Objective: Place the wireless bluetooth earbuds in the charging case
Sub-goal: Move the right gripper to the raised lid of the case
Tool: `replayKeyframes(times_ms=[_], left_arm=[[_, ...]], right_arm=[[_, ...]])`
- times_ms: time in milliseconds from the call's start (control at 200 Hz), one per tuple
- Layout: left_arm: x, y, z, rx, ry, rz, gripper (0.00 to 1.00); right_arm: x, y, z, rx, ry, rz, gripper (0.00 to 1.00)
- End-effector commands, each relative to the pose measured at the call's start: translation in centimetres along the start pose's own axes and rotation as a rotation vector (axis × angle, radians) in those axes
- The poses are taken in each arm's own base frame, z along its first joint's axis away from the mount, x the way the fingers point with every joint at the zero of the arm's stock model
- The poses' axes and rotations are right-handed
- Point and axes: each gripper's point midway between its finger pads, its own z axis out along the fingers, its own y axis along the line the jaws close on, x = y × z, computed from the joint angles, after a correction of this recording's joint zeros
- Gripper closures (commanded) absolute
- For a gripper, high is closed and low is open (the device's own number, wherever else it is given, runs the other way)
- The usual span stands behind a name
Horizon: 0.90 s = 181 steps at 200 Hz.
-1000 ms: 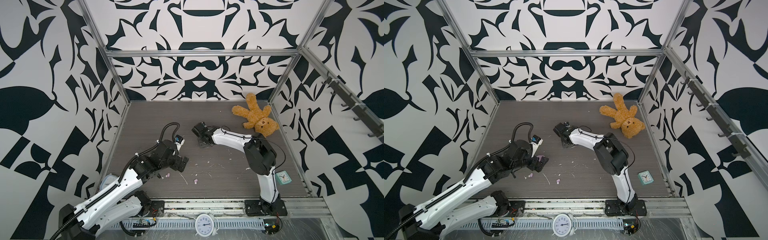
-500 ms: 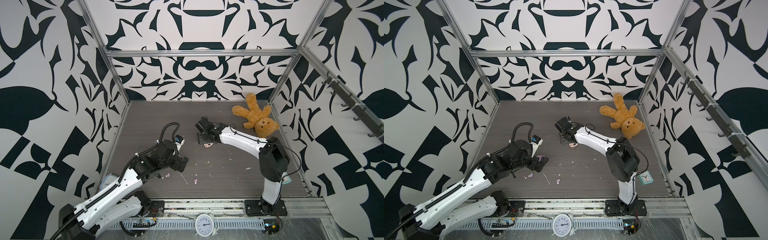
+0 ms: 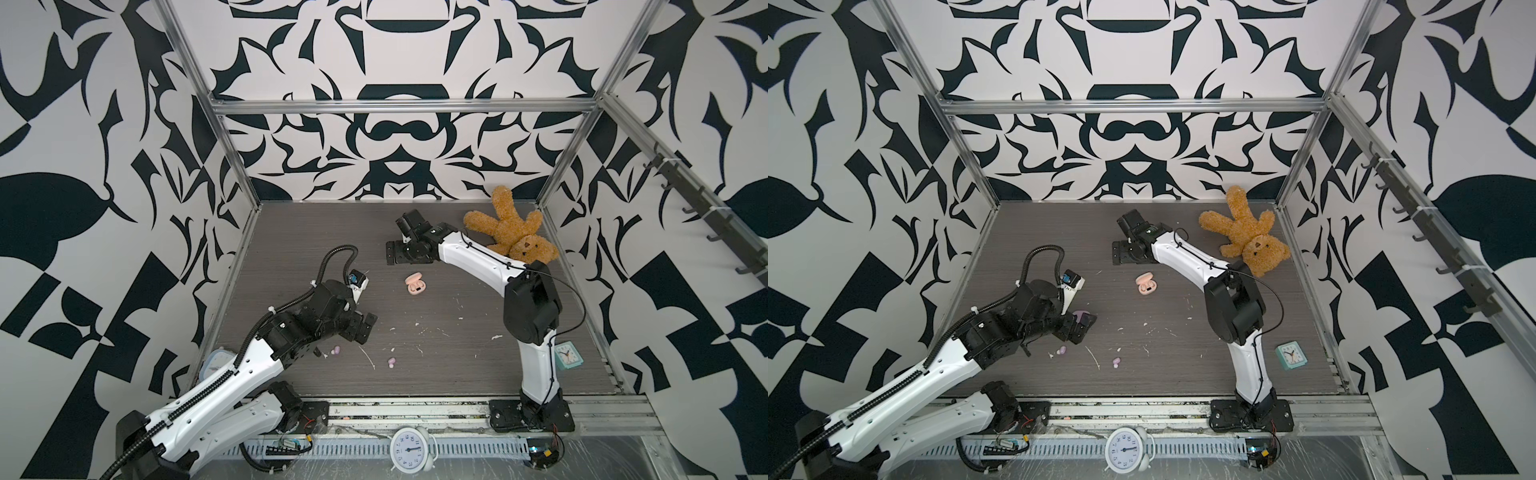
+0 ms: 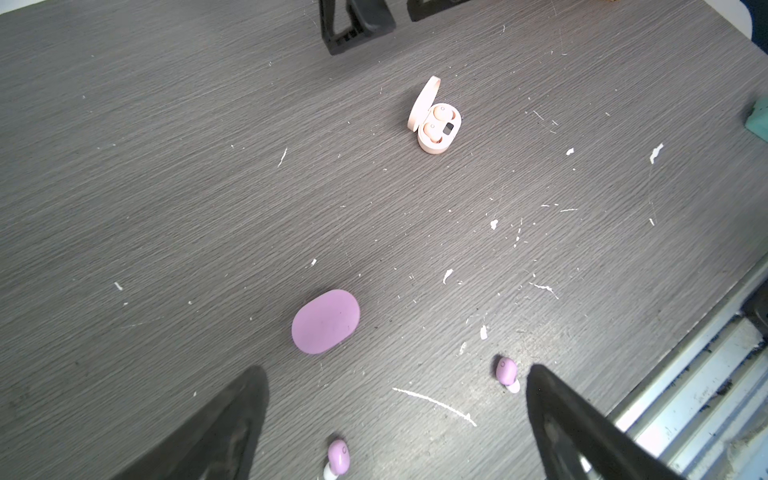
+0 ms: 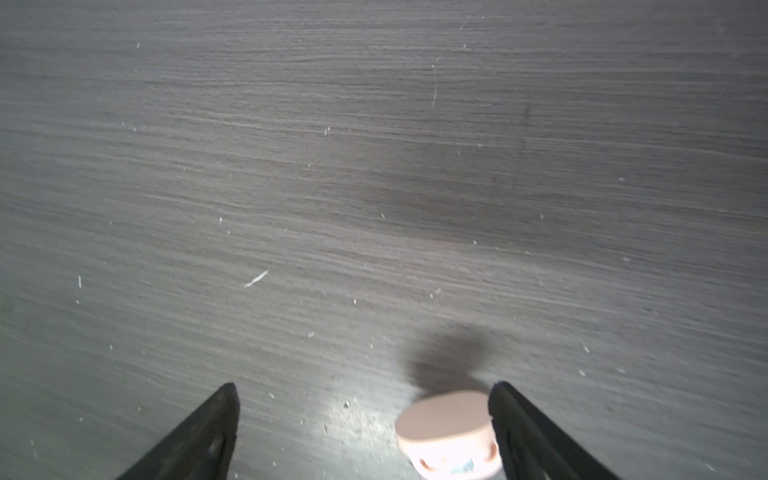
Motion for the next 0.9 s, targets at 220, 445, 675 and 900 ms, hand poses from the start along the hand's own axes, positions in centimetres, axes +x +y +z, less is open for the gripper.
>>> replayKeyframes(times_ms=[220, 445, 675, 900], left_arm=[[0.4, 0.2, 0.0, -0.007, -0.002, 0.004, 0.01], [0.4, 0.1, 0.0, -0.002, -0.001, 0.006, 0.01], [0.4, 0.0, 0.0, 0.000, 0.000, 0.004, 0.01], [0.4, 0.0, 0.0, -0.001, 0.002, 0.006, 0.01]], right_arm=[[-0.5, 1.9, 0.4, -0.090, 0.044, -0.011, 0.01], [1.0, 1.2, 0.6, -0.084, 0.073, -0.009, 0.01], [2.0, 0.8, 0.6, -0.080, 0.095, -0.008, 0.01], [2.6, 0.5, 0.1, -0.082, 0.101, 0.006, 0.01]])
